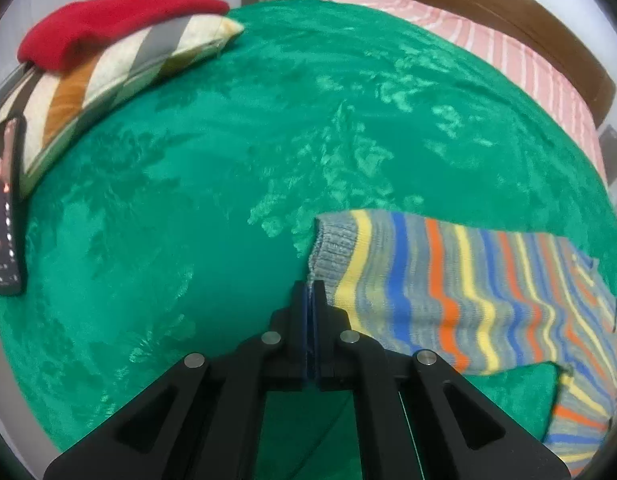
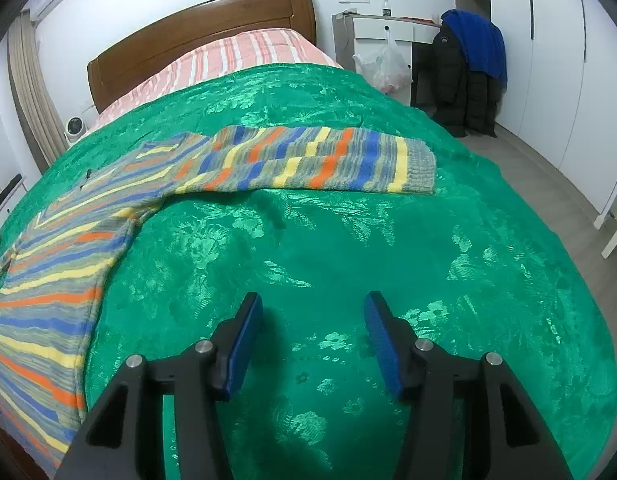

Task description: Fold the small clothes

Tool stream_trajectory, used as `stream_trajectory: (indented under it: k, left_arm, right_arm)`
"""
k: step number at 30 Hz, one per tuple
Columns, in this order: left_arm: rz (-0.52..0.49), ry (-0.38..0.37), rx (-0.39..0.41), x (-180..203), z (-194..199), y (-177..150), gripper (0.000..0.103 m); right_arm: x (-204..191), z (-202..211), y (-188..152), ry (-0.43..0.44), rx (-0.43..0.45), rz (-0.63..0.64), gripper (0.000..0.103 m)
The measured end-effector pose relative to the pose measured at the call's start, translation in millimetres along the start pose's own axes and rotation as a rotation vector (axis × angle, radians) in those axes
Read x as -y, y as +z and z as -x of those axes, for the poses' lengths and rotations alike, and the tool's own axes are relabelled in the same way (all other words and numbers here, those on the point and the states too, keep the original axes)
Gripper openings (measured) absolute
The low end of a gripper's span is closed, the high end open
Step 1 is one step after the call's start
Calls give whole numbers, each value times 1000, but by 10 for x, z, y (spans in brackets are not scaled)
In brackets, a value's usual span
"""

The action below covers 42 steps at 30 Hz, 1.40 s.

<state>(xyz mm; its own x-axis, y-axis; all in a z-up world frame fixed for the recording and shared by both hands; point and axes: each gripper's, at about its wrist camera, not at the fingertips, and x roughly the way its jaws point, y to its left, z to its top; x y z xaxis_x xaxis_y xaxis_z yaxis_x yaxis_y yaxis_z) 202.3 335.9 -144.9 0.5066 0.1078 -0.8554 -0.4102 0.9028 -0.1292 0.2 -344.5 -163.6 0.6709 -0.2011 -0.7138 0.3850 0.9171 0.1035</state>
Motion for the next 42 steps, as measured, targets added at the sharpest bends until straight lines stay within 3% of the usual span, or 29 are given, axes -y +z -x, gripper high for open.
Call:
stream_trajectory:
  k: [4, 7, 9, 11, 12, 16, 18, 22, 25, 28, 32, 34, 36, 42]
  left_arm:
    - [16, -12, 2, -42, -7, -30, 3]
    - [28, -20, -4, -88, 85, -62, 15]
    - [16, -33, 18, -93, 230, -130, 54]
    - [1, -93, 49, -69, 414, -234, 69]
    - [-18, -137, 54, -32, 498, -297, 72]
    - [-140, -270, 30, 265, 688, -589, 77]
    - [-209, -304, 32, 434, 715, -710, 85]
    - [-443, -322, 51, 878, 654, -1010, 86]
    - [-553, -339, 64, 1083, 575, -1143, 86]
    - [-549, -358, 109, 1153, 558, -1073, 86]
    - [-441, -375, 191, 1102, 504, -823, 94]
    - [-409, -344, 178, 1070, 339, -744, 99]
    - [-433, -297, 89, 1089, 87, -739, 100]
    - [-509, -215, 128, 1206, 74, -829, 103]
  right_arm:
    - [4, -8, 0, 1, -1, 1, 54]
    - [-2, -5, -2, 3, -1, 4, 57]
    - [-11, -1, -4, 11, 1, 9, 61]
    - [-29, 5, -6, 16, 4, 15, 65]
    - [-37, 13, -6, 18, 8, 16, 66]
    - [-44, 14, -8, 23, 13, 15, 68]
    - [-56, 15, -11, 17, 13, 20, 69]
    - [-70, 24, -15, 9, 17, 29, 69]
    - [-73, 16, -20, 0, 18, 35, 69]
    - [-83, 3, -24, -4, 20, 38, 70]
    - [-128, -37, -35, -13, 23, 57, 76]
    - [-152, -61, -44, -18, 27, 66, 79]
    - [-166, -81, -54, -24, 29, 70, 81]
    - [-202, -133, -86, -38, 37, 87, 87]
